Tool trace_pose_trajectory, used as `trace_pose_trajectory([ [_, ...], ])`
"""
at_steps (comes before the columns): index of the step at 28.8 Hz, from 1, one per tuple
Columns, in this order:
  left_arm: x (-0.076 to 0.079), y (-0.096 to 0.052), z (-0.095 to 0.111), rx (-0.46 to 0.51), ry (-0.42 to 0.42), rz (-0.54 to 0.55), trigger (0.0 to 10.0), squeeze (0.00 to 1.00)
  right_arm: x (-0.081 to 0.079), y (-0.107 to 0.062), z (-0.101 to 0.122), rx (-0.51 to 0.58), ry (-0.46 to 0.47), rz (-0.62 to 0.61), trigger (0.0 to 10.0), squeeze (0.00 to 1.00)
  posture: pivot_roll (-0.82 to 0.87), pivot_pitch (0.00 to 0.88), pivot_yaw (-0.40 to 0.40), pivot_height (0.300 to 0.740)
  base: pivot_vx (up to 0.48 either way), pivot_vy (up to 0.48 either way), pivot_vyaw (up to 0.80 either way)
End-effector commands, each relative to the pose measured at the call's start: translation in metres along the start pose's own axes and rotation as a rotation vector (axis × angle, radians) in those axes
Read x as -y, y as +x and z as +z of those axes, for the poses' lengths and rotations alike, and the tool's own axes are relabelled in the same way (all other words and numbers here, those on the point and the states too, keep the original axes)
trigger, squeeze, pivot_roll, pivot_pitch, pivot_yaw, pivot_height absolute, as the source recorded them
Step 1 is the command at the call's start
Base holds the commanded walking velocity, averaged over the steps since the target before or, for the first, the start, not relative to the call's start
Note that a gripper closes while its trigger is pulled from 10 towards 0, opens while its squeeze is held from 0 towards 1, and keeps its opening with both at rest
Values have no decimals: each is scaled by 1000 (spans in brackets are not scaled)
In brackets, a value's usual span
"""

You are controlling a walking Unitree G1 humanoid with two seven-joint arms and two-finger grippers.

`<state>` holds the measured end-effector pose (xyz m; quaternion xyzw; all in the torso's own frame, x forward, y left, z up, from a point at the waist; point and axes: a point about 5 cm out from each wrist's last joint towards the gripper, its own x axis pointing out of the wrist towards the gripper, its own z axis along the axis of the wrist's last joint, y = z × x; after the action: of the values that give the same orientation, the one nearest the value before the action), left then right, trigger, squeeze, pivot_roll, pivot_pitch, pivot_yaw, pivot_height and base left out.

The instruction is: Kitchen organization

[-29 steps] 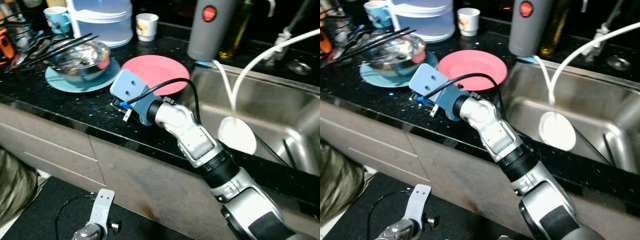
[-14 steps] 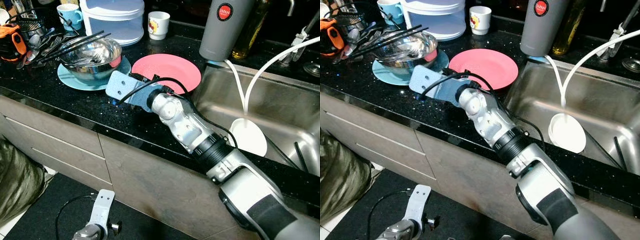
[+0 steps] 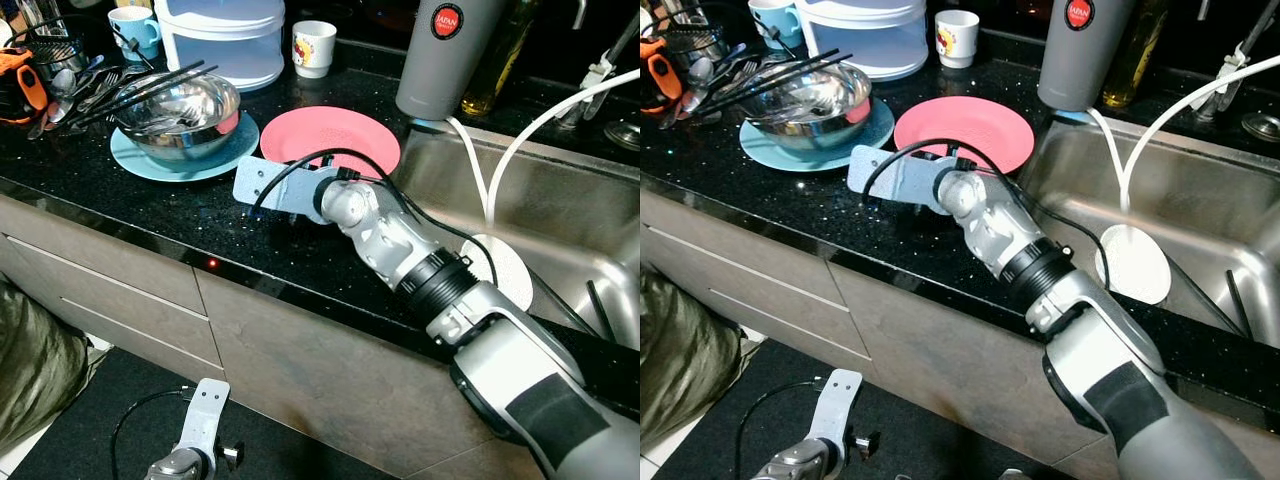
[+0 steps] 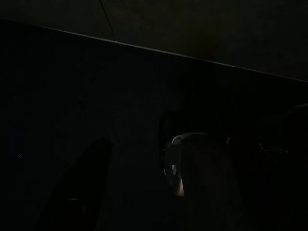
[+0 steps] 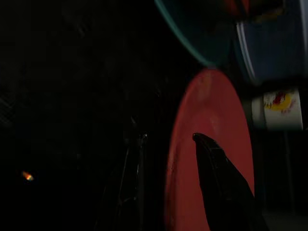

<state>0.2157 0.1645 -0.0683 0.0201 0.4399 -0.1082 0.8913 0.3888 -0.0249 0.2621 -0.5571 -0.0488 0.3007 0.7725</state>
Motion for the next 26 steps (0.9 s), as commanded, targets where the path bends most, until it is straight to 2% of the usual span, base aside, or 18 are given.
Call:
trace_pose_trajectory([
  [1,1,-1,-8,-26,-6,-2,10000,0,2,-2,-14,-71,1,16,10000,0,10,136,-60,740,0,0,0],
  [6,2,-1,-9,-28,-5,-2,10000,0,11,-5,-23,-126,3,-27,10000,0,6,132,-58,740,0,0,0],
  [7,2,-1,-9,-28,-4,-3,10000,0,13,-6,-23,-133,-1,-34,6824,0,5,131,-58,740,0,0,0],
  [8,2,-1,-9,-28,-4,-3,10000,0,13,-6,-23,-138,-5,-37,6824,0,5,131,-58,740,0,0,0],
  [9,2,-1,-9,-28,-4,-4,10000,0,12,-6,-23,-135,-5,-29,0,0,8,127,-58,740,0,0,0],
  [23,2,-1,-8,-26,-7,-3,10000,0,20,-9,-11,-56,12,-107,0,0,6,129,-57,740,0,0,0],
  [24,2,-1,-8,-26,-7,-3,10000,0,23,-10,-6,-11,38,-130,0,0,6,129,-57,740,0,0,0],
  [26,2,-1,-8,-25,-7,-3,10000,0,34,-14,4,109,181,-210,0,0,8,130,-56,740,0,0,0],
])
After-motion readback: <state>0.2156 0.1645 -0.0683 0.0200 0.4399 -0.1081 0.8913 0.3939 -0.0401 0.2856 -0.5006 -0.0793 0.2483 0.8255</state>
